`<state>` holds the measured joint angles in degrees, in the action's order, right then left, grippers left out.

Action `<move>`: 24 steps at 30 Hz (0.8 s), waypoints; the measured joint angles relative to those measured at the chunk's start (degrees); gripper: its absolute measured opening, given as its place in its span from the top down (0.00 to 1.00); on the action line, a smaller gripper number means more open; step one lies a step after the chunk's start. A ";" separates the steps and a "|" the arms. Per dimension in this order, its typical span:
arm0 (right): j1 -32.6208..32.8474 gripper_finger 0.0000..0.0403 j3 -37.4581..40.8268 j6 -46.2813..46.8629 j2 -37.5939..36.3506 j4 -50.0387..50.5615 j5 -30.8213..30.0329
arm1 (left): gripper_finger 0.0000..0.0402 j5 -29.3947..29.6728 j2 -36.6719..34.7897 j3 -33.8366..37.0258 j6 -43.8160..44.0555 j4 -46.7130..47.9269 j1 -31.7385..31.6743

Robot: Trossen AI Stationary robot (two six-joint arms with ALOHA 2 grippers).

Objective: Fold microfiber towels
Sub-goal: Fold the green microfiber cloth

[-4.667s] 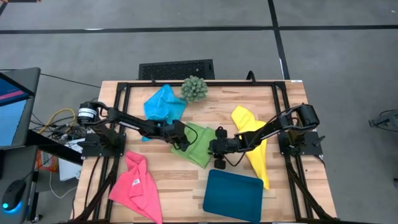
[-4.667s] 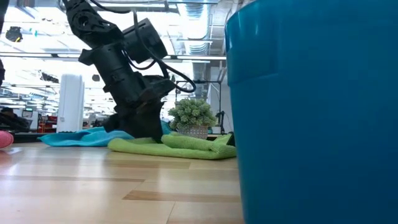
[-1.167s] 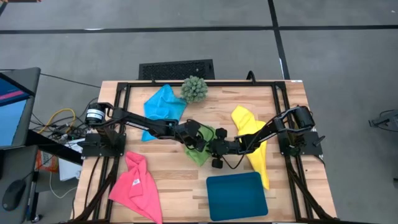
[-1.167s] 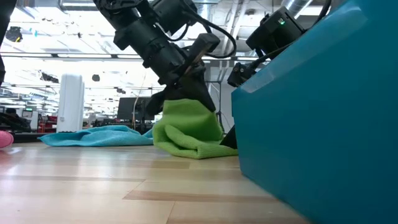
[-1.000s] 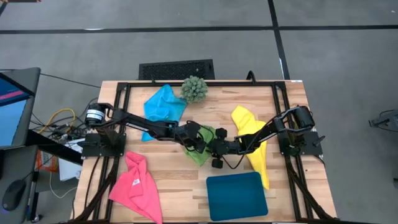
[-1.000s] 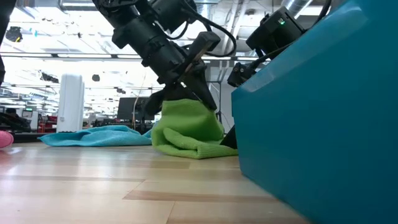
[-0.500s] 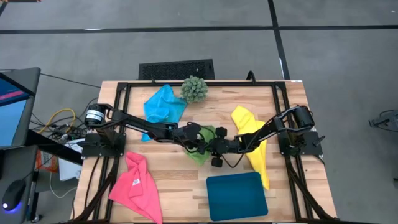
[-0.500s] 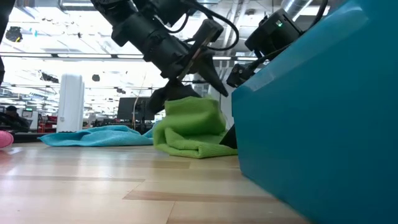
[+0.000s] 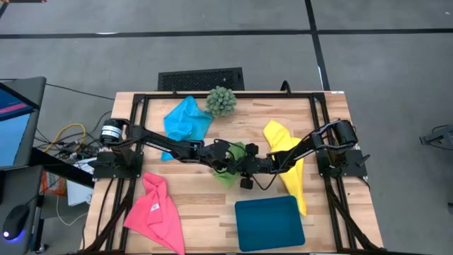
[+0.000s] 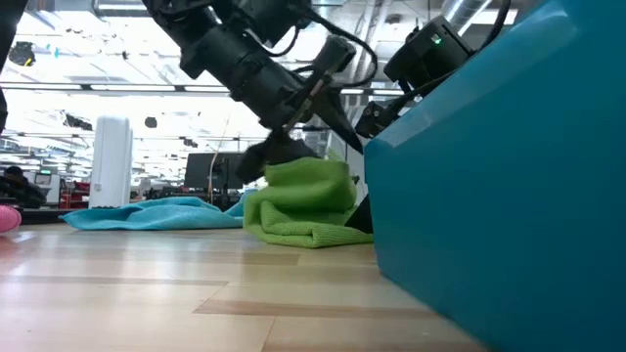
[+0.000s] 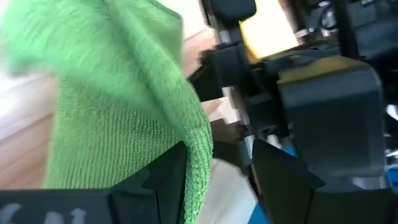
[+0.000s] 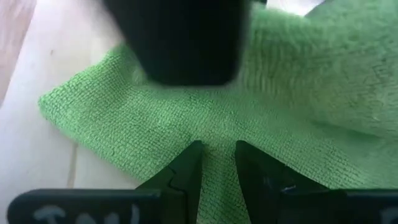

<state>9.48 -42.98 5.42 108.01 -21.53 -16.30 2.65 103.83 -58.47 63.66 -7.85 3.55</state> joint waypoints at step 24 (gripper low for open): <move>1.17 0.70 2.27 0.12 -1.75 0.63 1.00 | 0.57 -9.48 4.77 -5.47 3.27 3.44 -1.44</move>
<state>10.65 -40.71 5.54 106.25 -20.90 -15.30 -6.83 108.60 -63.94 66.94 -4.41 2.11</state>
